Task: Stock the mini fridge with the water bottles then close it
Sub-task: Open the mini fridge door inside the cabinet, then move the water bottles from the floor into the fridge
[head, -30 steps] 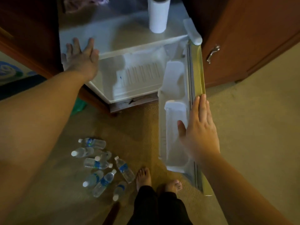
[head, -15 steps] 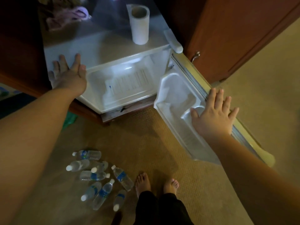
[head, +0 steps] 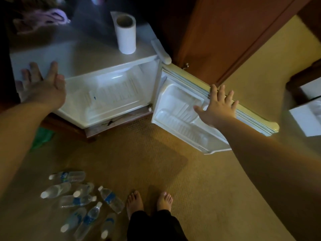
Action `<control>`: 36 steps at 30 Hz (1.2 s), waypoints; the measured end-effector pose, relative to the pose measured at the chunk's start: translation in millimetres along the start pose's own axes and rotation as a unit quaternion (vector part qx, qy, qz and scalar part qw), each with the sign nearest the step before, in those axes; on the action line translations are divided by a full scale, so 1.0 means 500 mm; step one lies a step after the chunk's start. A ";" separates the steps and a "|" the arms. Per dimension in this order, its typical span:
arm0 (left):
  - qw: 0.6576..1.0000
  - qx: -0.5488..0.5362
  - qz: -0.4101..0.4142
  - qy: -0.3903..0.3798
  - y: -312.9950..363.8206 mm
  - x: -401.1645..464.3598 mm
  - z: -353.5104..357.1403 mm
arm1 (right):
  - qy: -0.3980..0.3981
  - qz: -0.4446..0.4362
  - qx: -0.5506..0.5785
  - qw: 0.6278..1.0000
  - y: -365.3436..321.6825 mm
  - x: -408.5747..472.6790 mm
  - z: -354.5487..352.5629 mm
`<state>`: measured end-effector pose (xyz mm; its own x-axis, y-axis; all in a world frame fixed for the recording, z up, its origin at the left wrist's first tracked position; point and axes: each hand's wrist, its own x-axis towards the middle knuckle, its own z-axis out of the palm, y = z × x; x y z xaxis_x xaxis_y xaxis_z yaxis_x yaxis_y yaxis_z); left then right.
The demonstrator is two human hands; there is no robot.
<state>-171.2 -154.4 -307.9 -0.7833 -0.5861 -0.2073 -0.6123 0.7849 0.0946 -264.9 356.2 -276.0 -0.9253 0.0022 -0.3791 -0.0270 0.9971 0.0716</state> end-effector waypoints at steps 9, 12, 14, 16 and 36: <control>0.999 0.023 -0.016 -0.020 0.010 -0.010 -0.023 | -0.015 -0.033 -0.031 0.999 0.027 0.047 -0.022; 0.999 0.028 -0.013 -0.018 0.012 -0.012 -0.022 | -0.017 -0.044 -0.037 0.998 0.039 0.062 -0.028; 0.999 0.030 -0.012 -0.013 0.012 -0.014 -0.022 | -0.014 -0.044 -0.040 0.998 0.039 0.058 -0.025; 0.999 0.033 -0.012 -0.013 0.011 -0.015 -0.023 | 0.000 -0.037 -0.033 0.999 0.029 0.044 -0.017; 0.956 -0.274 -0.098 0.031 -0.030 -0.481 -0.025 | 0.028 -0.351 0.160 0.922 -0.459 -0.293 0.026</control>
<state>24.7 -27.7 -247.3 -0.6416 -0.7355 -0.2178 -0.6999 0.4451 0.5586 -118.0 128.1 -248.9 -0.7406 -0.6473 -0.1805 -0.5221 0.7233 -0.4520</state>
